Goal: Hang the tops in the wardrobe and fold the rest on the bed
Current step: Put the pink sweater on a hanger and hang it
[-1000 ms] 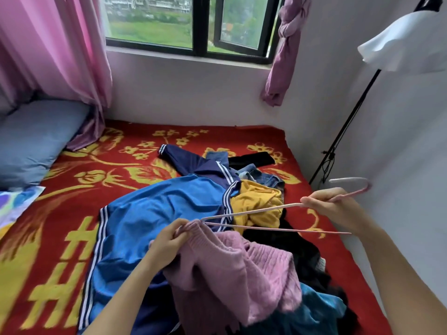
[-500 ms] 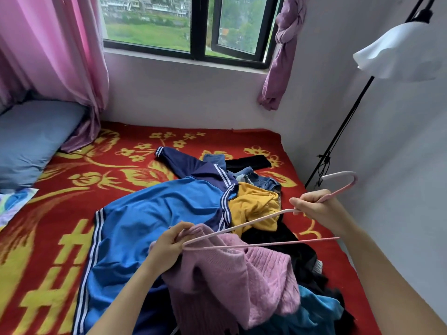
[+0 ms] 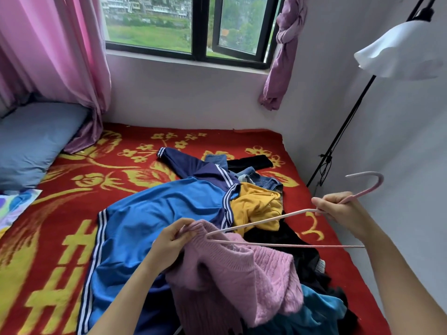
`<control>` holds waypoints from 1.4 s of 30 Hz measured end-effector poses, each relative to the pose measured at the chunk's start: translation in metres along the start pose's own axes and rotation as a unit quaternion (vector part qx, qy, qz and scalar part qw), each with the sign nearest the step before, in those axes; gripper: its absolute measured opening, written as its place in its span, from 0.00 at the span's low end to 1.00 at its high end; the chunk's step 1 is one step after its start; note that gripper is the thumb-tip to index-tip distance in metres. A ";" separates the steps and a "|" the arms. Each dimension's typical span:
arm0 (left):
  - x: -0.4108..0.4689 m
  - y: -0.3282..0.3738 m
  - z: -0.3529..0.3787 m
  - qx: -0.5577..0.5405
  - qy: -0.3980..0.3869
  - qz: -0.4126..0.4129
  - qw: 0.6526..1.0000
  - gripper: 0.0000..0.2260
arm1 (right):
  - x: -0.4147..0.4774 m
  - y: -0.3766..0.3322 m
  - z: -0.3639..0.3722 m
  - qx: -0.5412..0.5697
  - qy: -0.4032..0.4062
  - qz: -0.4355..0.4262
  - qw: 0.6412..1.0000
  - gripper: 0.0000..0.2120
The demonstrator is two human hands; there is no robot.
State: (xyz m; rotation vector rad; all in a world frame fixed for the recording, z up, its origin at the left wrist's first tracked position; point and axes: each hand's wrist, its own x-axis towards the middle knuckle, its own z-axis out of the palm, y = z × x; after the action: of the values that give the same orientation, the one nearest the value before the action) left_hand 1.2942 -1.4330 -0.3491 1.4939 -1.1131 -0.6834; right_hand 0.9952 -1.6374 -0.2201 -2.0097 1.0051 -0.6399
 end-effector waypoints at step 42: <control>0.032 0.121 0.088 0.460 0.101 0.315 0.824 0.16 | -0.004 -0.042 0.107 0.271 0.159 -0.036 0.949 0.18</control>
State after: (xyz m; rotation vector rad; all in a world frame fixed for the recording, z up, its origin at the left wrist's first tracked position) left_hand 1.1958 -1.4939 -0.2485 1.7310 -1.7600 0.5696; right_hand 1.0865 -1.5733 -0.2468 -1.4882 0.8192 -1.1694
